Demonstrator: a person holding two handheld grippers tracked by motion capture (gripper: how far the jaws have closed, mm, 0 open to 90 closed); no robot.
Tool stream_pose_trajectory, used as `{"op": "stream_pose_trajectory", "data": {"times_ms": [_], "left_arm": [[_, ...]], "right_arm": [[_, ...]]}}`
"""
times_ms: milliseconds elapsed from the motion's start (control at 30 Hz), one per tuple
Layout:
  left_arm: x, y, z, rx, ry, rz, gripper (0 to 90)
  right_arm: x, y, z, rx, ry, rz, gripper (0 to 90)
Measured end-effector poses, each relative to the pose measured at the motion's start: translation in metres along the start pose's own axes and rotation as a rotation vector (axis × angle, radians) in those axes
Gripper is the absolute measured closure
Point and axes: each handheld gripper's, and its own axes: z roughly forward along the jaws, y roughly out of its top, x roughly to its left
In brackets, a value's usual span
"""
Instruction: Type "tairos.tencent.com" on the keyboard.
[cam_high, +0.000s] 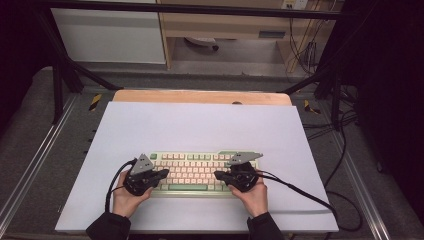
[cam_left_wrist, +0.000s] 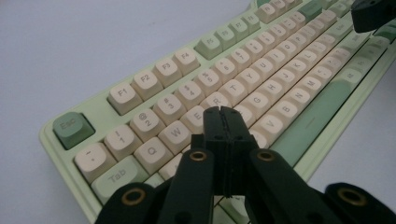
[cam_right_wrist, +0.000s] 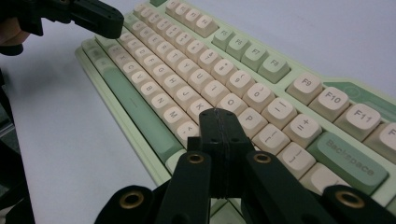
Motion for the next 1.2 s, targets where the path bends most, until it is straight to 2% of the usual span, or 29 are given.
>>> {"op": "stream_pose_trajectory", "data": {"times_ms": [267,567,800,1200], "left_arm": [[0.005,-0.006,-0.008,-0.003,0.007,-0.008,89.7],[0.007,-0.008,-0.010,-0.006,0.008,-0.015,89.7],[0.008,-0.009,-0.009,-0.004,0.008,-0.018,89.8],[0.008,-0.009,-0.008,0.000,0.007,-0.017,89.7]], "right_arm": [[0.003,0.010,0.012,-0.009,-0.015,0.020,90.0],[0.001,0.019,0.031,0.017,-0.044,0.017,90.0],[-0.004,0.018,0.042,0.035,-0.061,0.021,90.0],[-0.005,0.016,0.047,0.044,-0.066,0.024,90.0]]}}
